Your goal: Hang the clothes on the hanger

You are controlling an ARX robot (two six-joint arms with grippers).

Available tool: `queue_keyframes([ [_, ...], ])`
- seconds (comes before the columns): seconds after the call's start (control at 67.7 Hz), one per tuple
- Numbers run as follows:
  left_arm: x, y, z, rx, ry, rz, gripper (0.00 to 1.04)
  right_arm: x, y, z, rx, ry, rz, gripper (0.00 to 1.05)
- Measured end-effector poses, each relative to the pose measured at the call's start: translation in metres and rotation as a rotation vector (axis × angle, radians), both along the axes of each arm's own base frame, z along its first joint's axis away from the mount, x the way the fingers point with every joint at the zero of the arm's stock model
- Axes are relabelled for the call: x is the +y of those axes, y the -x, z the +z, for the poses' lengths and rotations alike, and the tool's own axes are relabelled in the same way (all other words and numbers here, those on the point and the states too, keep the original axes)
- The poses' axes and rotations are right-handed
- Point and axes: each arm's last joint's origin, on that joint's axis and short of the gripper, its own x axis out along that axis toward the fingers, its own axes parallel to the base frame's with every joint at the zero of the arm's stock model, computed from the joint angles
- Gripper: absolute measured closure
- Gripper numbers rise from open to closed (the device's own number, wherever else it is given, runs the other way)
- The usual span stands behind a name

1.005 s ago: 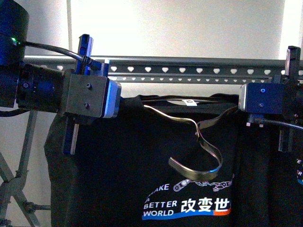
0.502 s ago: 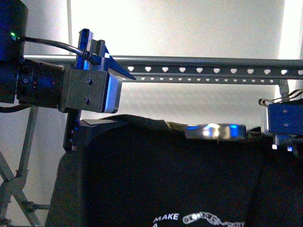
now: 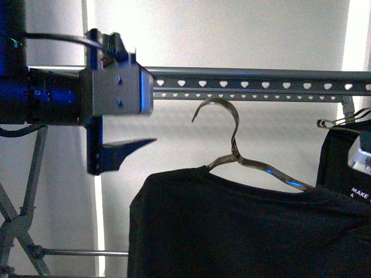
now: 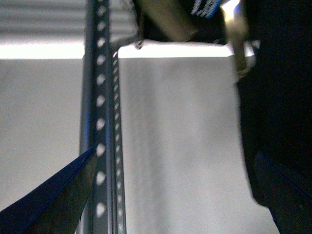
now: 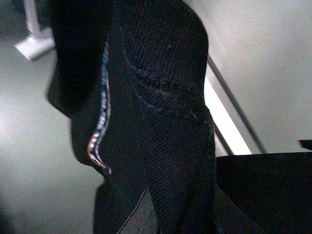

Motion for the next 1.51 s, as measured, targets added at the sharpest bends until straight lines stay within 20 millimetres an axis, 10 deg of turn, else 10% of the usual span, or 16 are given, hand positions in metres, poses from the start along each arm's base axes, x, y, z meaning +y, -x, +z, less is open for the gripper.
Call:
queue_keyframes([
  [0.281,0.031,-0.015,0.041,0.442,1.258,0.147,0.07,-0.03,0.035,0.016,0.05,-0.304,-0.102,0.95],
  [0.428,0.048,-0.027,0.039,0.597,1.597,0.2,0.07,-0.047,0.047,0.02,0.155,-0.449,-0.284,0.95],
  [0.798,0.051,-0.031,0.031,0.682,1.7,0.311,0.11,-0.057,0.039,0.062,0.208,-0.733,-0.561,0.95],
  [1.315,0.063,0.111,-0.072,0.613,1.475,0.587,1.01,-0.03,-0.03,0.099,0.193,-0.793,-0.744,0.96],
  [1.507,0.063,0.153,-0.096,0.61,1.471,0.584,1.01,-0.024,-0.056,0.108,0.183,-0.781,-0.814,0.96],
])
